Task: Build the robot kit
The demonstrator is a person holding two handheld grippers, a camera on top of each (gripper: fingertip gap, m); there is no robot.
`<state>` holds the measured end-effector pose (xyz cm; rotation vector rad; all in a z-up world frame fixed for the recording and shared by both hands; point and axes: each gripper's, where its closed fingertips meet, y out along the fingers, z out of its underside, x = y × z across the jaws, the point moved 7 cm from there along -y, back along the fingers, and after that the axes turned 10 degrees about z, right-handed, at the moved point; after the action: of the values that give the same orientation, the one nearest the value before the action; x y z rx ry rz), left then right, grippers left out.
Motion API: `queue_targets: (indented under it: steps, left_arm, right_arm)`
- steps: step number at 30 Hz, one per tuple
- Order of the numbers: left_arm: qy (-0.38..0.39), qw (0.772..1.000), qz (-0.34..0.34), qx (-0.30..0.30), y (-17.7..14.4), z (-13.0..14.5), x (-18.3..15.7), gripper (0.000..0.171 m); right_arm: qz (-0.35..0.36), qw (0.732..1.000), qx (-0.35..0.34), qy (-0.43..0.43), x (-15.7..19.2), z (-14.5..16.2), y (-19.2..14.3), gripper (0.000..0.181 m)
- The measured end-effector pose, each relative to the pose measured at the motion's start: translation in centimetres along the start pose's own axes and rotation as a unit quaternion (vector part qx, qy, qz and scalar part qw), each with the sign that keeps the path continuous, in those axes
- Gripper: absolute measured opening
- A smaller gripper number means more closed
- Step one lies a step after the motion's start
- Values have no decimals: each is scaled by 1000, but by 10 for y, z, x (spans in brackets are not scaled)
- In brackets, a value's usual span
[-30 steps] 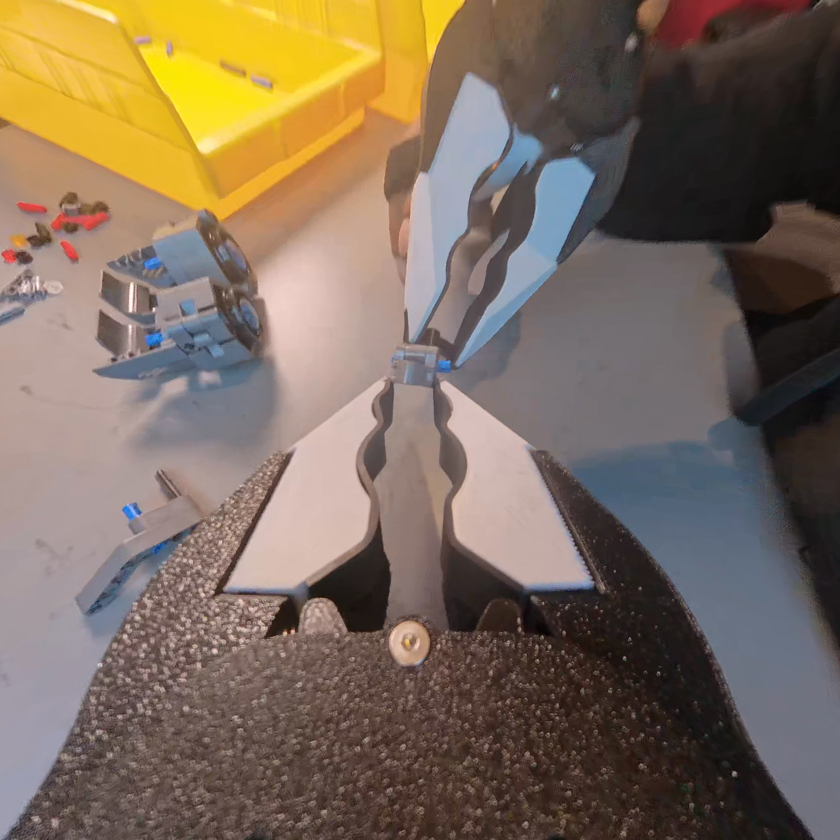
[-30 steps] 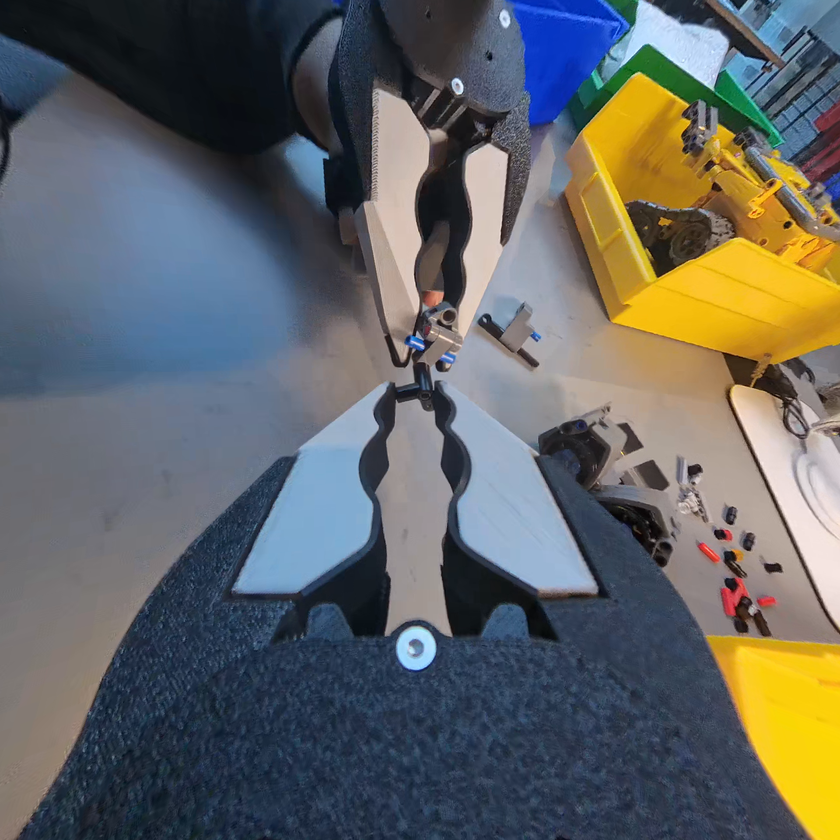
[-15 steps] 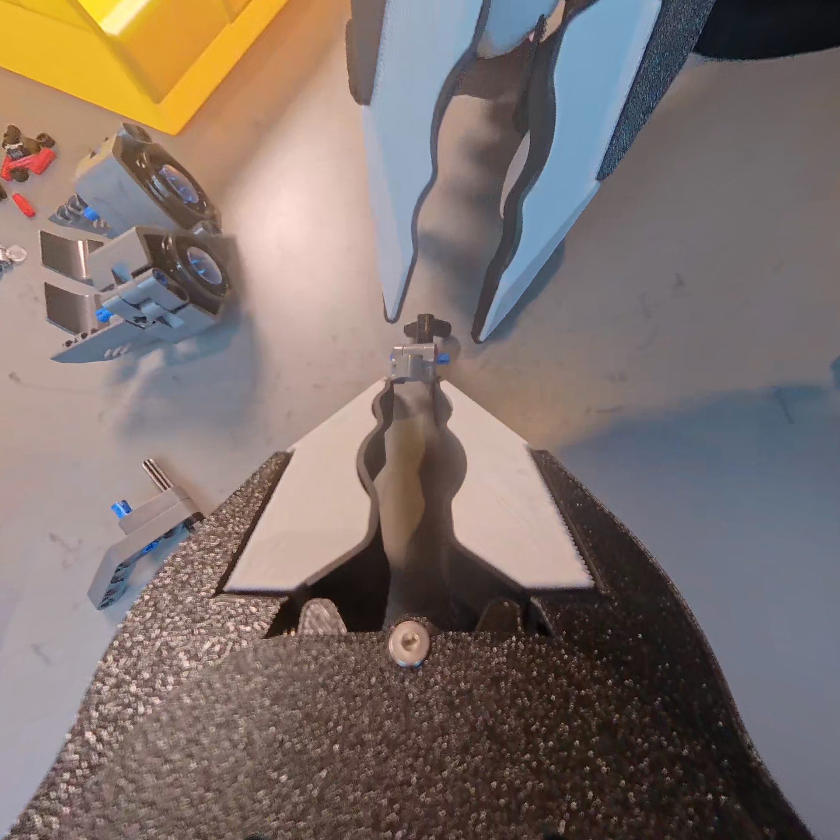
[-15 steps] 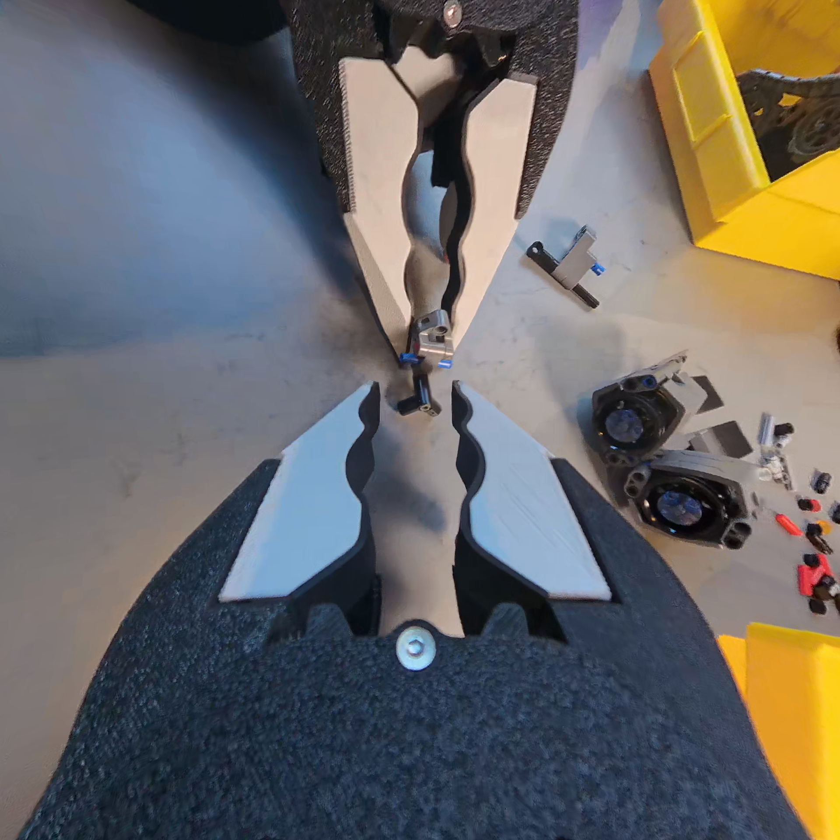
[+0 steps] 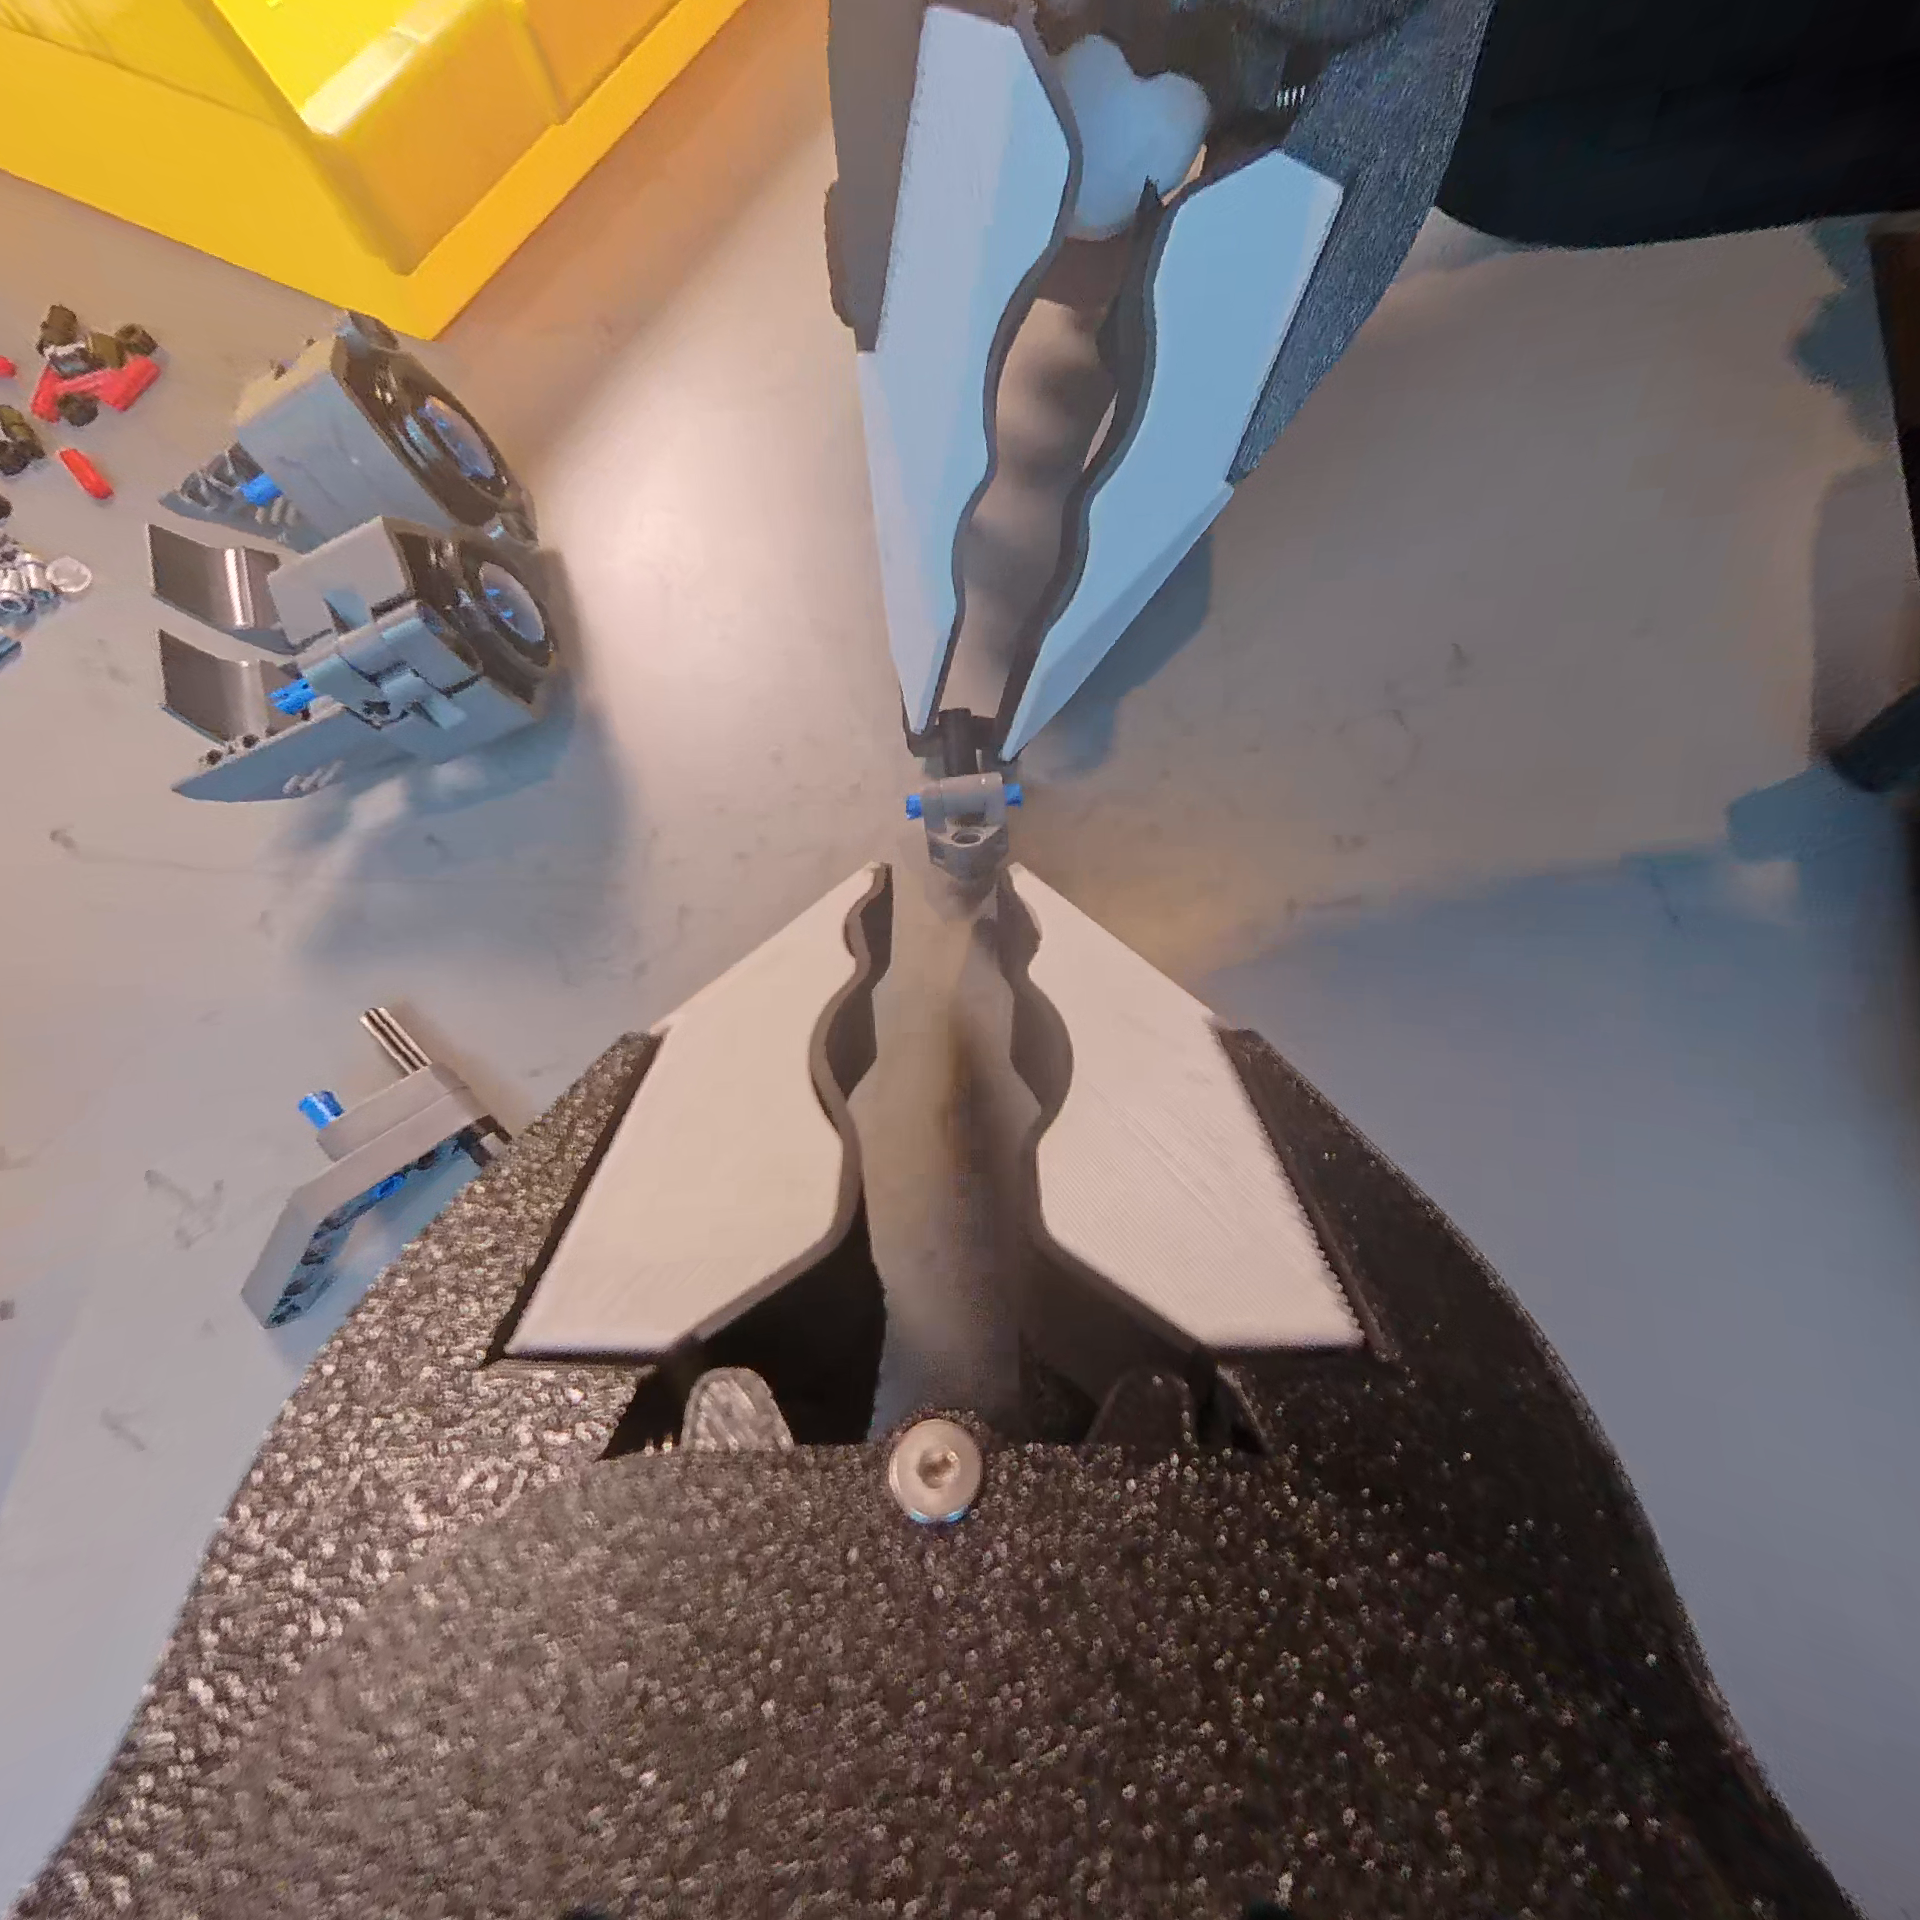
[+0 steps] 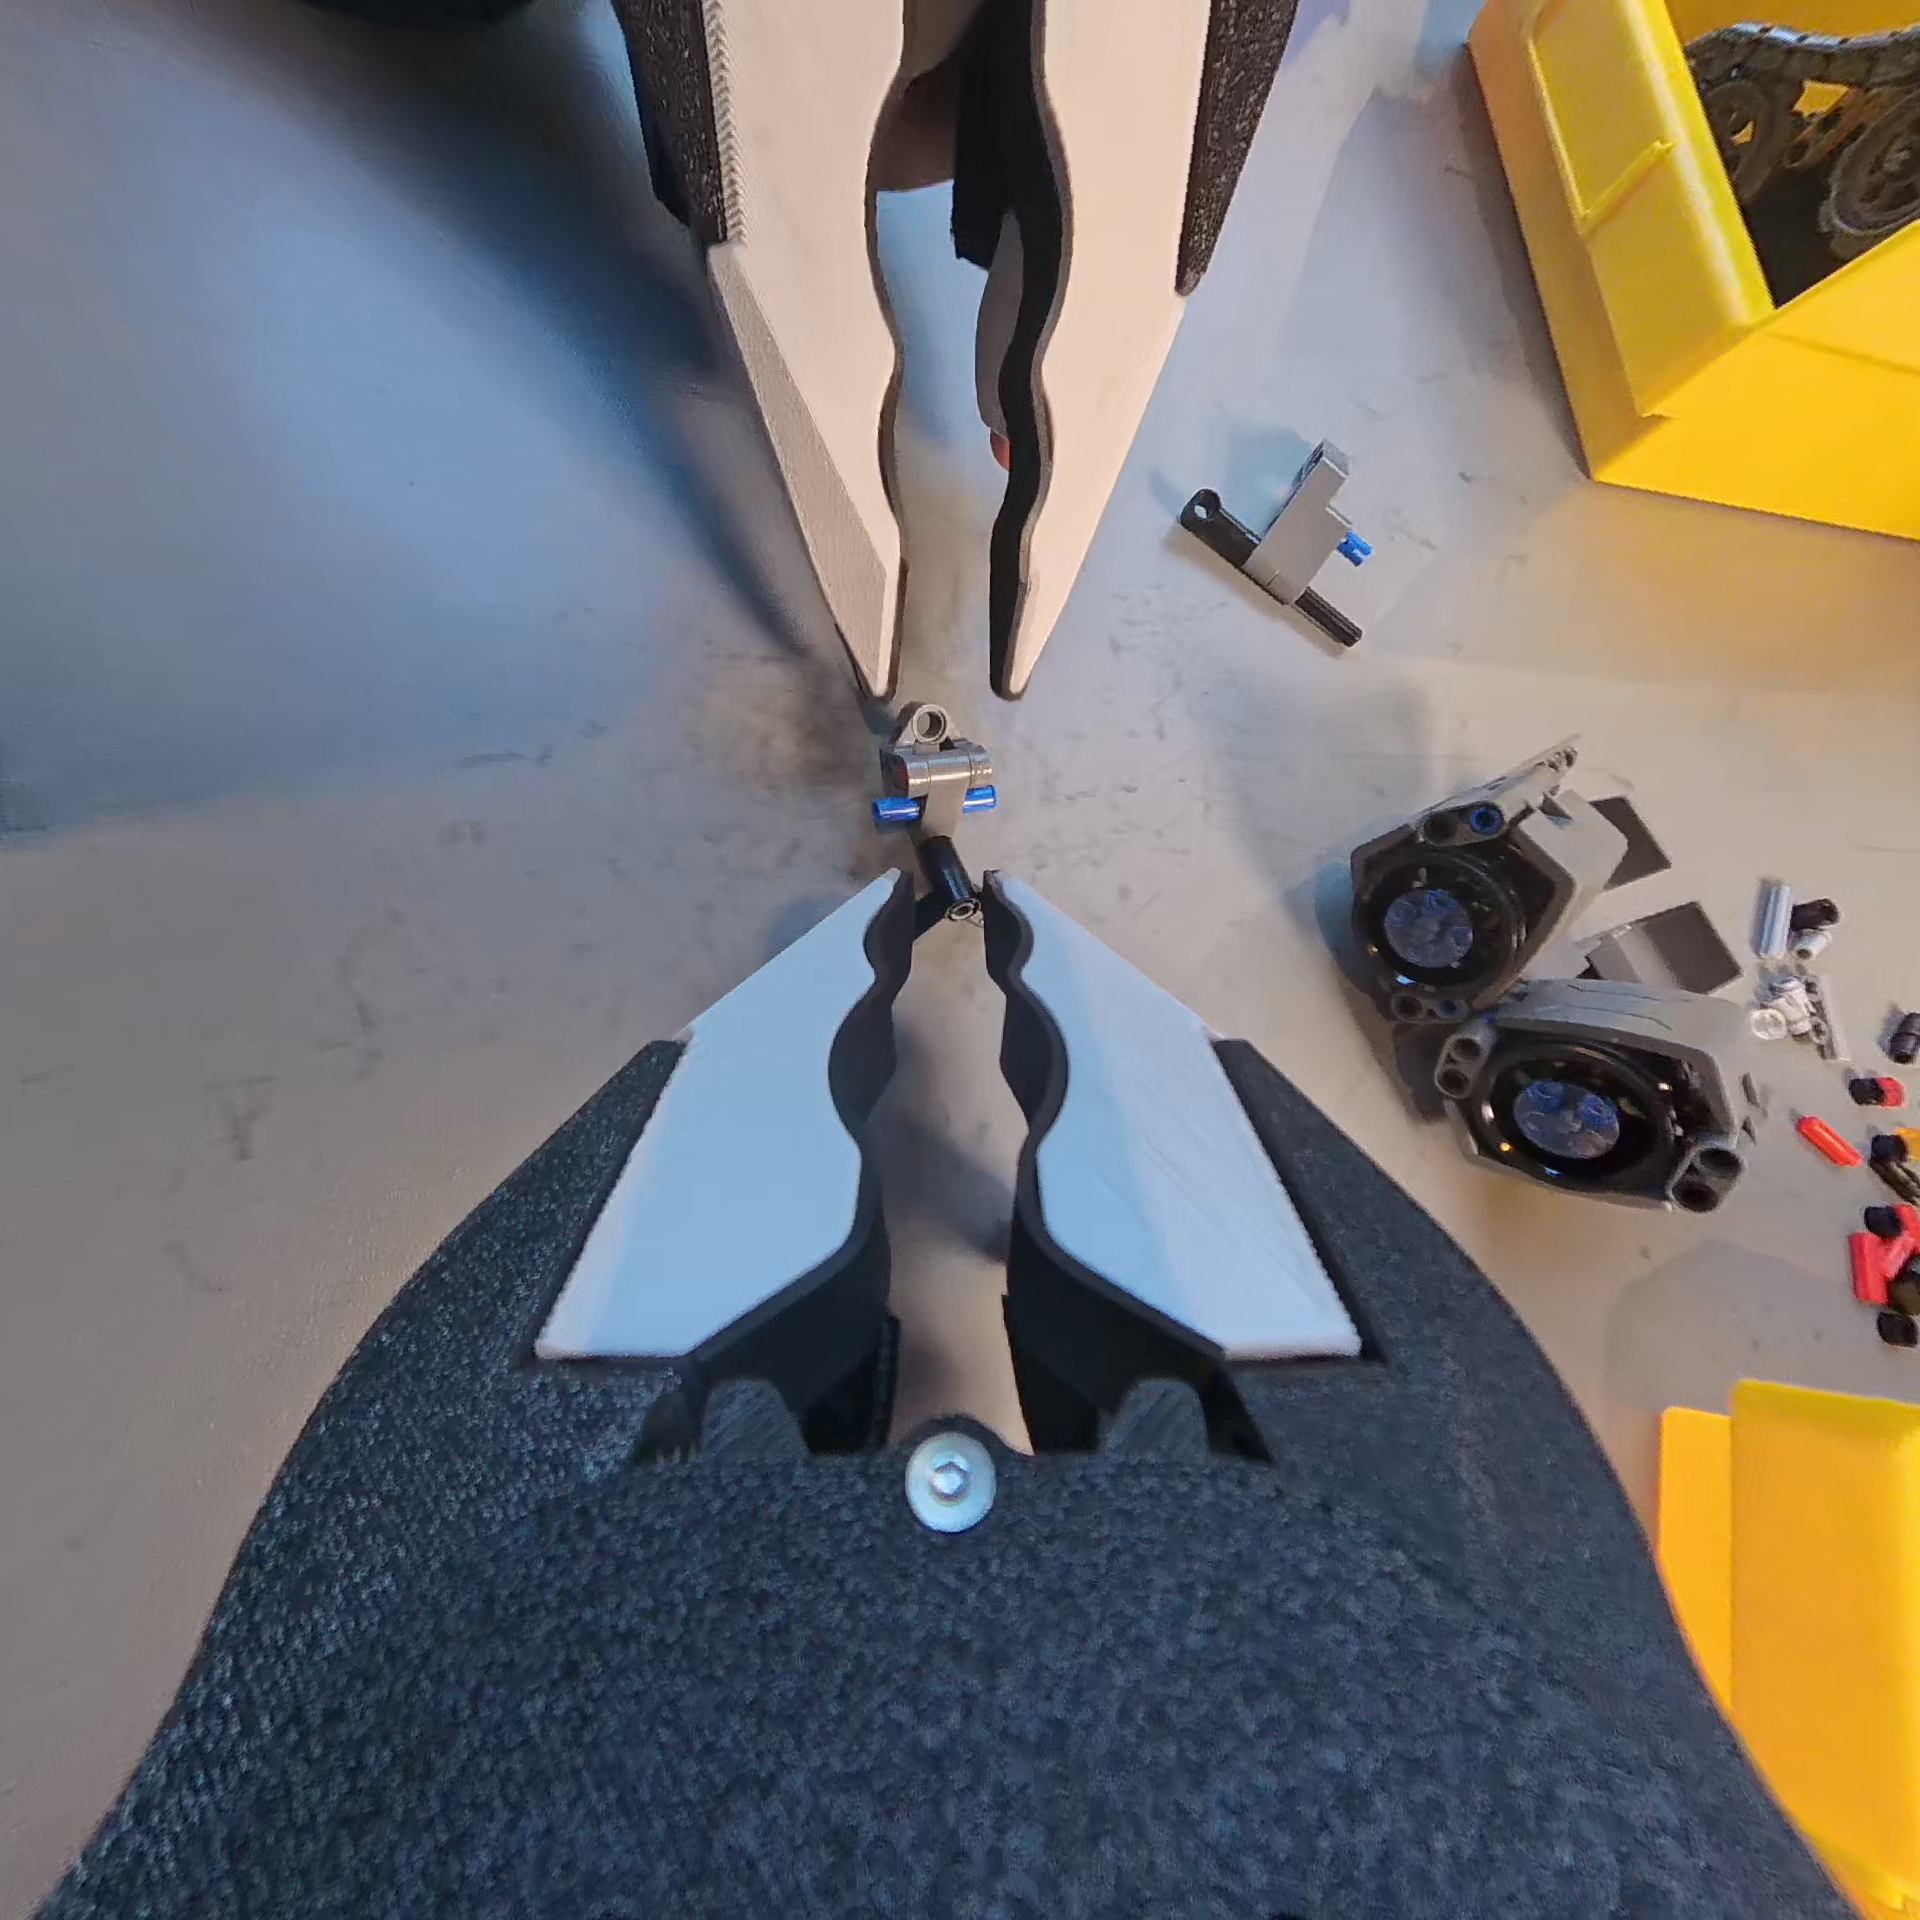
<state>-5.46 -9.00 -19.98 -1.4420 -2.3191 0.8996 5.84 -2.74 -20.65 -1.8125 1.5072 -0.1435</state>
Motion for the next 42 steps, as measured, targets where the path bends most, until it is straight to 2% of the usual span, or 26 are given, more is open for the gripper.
queue_targets:
  steps: [3, 6, 24, 32, 42]
  left_arm:
    - [-2, 1000, 9, -9, 3, -2, -2, 15]
    - [4, 1000, 2, 8, 9, 1, -2, 11]
    - [-5, 1000, 0, 2, 8, 3, 0, 10]
    - [-9, 1000, 11, 12, 11, 5, -2, 13]
    - [-30, 998, 23, -55, 1, -6, 0, 5]
  right_arm:
    - [2, 1000, 4, 0, 0, 0, 0, 12]
    - [7, 1000, 6, -1, 1, -1, 0, 12]
    - [14, 1000, 0, 8, 0, 0, -4, 16]
    - [16, 1000, 6, 9, -1, 2, -3, 11]
    - [17, 1000, 6, 10, -1, 1, -2, 10]
